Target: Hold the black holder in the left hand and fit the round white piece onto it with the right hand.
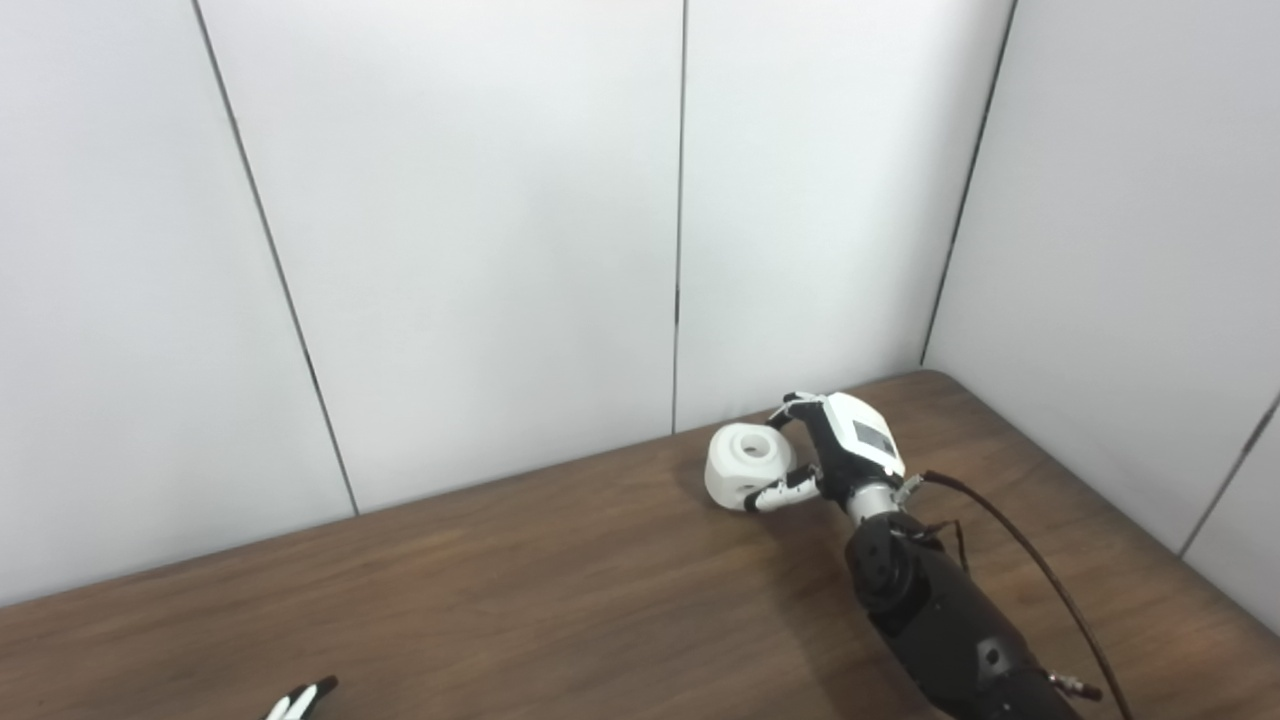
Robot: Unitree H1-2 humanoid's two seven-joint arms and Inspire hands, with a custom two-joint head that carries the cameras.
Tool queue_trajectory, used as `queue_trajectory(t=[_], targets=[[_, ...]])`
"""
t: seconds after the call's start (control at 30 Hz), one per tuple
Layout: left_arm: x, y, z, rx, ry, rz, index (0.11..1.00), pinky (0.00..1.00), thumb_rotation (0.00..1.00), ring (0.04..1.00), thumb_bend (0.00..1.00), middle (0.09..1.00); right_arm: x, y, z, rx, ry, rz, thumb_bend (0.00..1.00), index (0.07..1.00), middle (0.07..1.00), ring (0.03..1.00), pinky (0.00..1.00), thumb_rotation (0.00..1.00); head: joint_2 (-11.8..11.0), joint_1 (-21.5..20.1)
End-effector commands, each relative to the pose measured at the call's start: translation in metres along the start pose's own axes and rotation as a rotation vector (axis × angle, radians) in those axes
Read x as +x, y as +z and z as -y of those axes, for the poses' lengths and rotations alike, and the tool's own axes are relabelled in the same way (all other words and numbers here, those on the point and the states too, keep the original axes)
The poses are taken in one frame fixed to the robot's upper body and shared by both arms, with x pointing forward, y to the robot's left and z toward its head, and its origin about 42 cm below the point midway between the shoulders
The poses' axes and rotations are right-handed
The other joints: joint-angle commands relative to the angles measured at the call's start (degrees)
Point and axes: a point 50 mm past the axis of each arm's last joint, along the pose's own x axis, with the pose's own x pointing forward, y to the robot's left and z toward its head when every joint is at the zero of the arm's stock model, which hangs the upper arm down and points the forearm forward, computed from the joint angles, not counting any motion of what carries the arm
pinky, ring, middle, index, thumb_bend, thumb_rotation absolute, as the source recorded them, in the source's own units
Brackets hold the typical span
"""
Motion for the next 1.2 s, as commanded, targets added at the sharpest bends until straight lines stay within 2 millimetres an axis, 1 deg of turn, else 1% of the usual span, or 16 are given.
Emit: queue_trajectory(t=[0.0,0.07,0.13,0.23,0.4,0.63,0.77,0.87,0.97,1.03,1.17], targets=[[-0.005,-0.003,-0.004,0.025,-0.005,-0.01,0.48,1.0,0.05,1.0,0.51,0.968,0.01,0.015,0.02,0.006,-0.051,0.049,0.51,0.481,0.865,0.918,0.75,0.14,0.1,0.0],[-0.004,-0.002,-0.005,0.026,-0.005,-0.009,0.48,1.0,0.05,1.0,0.51,0.967,0.01,0.018,0.023,0.0,-0.041,0.055,0.51,0.481,0.867,0.922,0.75,0.14,0.7,0.3],[-0.004,0.0,-0.007,0.027,-0.007,-0.009,0.481,1.0,0.04,1.0,0.51,0.968,0.007,0.026,0.029,-0.003,-0.03,0.073,0.51,0.481,0.872,0.938,0.79,0.15,1.0,0.4],[-0.001,0.001,-0.007,0.033,-0.006,-0.005,0.481,1.0,0.04,1.0,0.51,0.967,0.002,0.039,0.036,-0.016,-0.019,0.114,0.51,0.481,0.875,0.948,0.8,0.15,1.2,0.9],[0.005,0.004,-0.011,0.051,-0.017,0.001,0.481,1.0,0.04,1.0,0.51,0.966,-0.014,0.064,0.046,-0.026,0.016,0.2,0.51,0.483,0.899,0.967,0.83,0.15,1.6,1.9],[0.014,0.007,-0.018,0.065,-0.023,0.028,0.482,1.0,0.04,1.0,0.51,0.966,-0.037,0.09,0.048,-0.023,0.04,0.313,0.51,0.481,0.904,0.958,0.83,0.15,2.2,2.6],[0.02,0.012,-0.021,0.071,-0.03,0.035,0.483,1.0,0.05,1.0,0.51,0.972,-0.053,0.106,0.049,-0.003,0.064,0.379,0.5,0.481,0.917,0.966,0.84,0.15,3.1,5.1],[0.022,0.018,-0.023,0.078,-0.035,0.037,0.483,1.0,0.05,1.0,0.51,0.969,-0.068,0.118,0.051,0.021,0.07,0.441,0.51,0.48,0.911,0.957,0.82,0.15,4.0,7.6],[0.025,0.026,-0.025,0.086,-0.035,0.039,0.483,1.0,0.05,1.0,0.52,0.965,-0.085,0.133,0.051,0.068,0.088,0.499,0.51,0.479,0.917,0.974,0.85,0.15,4.8,9.7],[0.026,0.03,-0.025,0.091,-0.036,0.042,0.483,1.0,0.05,1.0,0.52,0.965,-0.096,0.142,0.05,0.093,0.101,0.536,0.51,0.479,0.918,0.978,0.85,0.15,5.4,10.9],[0.03,0.036,-0.023,0.101,-0.035,0.04,0.482,1.0,0.05,1.0,0.52,0.959,-0.114,0.158,0.045,0.139,0.139,0.597,0.51,0.48,0.922,0.981,0.81,0.14,6.6,13.4]])
